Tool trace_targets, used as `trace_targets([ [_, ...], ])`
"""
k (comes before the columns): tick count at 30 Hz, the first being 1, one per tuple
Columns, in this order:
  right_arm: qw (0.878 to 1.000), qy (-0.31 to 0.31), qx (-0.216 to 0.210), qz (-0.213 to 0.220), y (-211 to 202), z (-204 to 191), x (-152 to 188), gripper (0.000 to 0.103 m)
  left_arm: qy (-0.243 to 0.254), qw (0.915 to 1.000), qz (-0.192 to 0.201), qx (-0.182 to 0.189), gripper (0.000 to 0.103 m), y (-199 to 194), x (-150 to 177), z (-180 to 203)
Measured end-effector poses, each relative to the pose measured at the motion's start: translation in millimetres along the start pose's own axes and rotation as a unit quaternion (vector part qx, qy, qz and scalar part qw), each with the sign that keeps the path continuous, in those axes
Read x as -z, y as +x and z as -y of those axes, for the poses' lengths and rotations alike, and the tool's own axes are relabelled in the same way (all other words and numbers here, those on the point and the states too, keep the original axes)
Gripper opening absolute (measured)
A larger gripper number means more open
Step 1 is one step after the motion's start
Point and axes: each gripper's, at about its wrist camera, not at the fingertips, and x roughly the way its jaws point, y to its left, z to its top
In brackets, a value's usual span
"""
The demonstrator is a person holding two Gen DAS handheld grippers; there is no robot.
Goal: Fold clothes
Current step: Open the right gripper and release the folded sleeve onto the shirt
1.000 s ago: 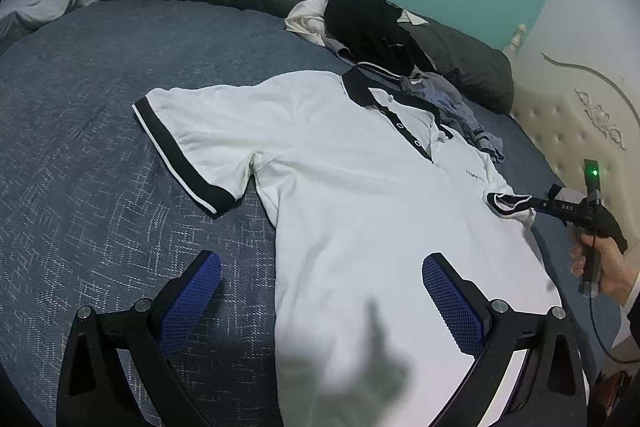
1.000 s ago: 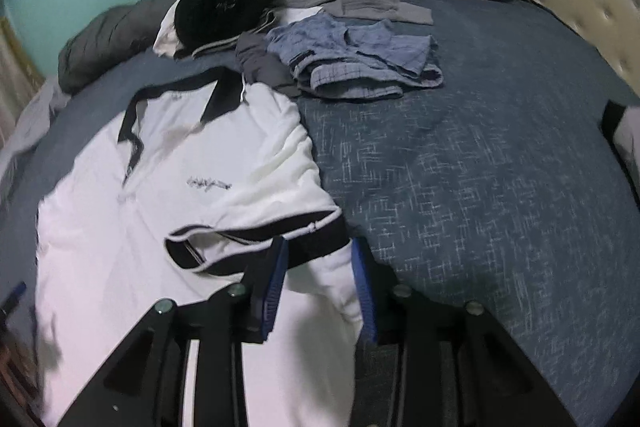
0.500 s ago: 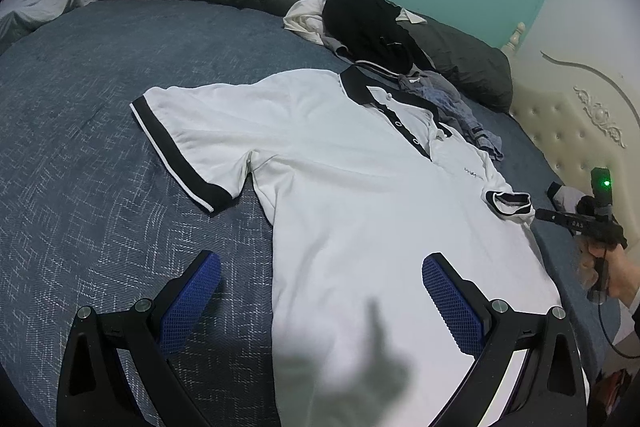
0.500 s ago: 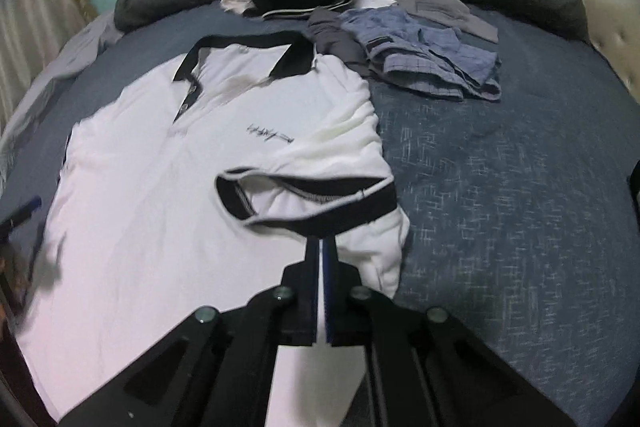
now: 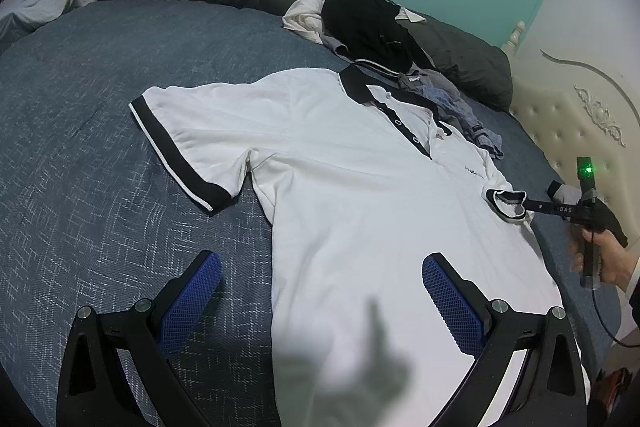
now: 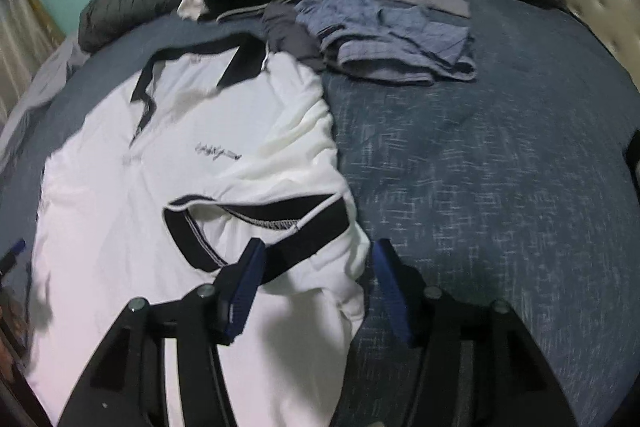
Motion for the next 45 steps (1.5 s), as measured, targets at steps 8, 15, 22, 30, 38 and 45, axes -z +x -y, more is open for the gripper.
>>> trace_targets([
  [8,0.998,-0.068,-0.006,0.012,-6.3,-14.7,10.0,0.017,0.000,1.0000,-0.001,0.001,0.103,0.0,0.8,0.5],
  [15,0.993,-0.113,-0.043,-0.004,-15.2,-26.0,23.0,0.009,-0.001,1.0000,-0.001,0.002,0.103,0.0,0.7,0.0],
  [22,0.987,-0.136,-0.065,-0.048,-17.7,-28.4,36.8,0.011,0.001,1.0000,-0.002,0.003,0.103,0.6,0.4,1.5],
  [30,0.993,-0.065,-0.099,0.001,-49.4,-9.0,28.1,0.027,0.001,1.0000,-0.002,0.003,0.103,0.4,0.6,2.5],
  [38,0.996,-0.060,-0.062,0.037,-47.3,-18.7,12.6,0.031,0.002,1.0000,-0.003,0.003,0.103,1.5,0.9,3.1],
  [45,0.993,-0.116,0.022,0.010,-8.8,-37.8,30.7,0.016,0.002,1.0000,-0.003,0.004,0.103,1.7,1.0,2.8],
])
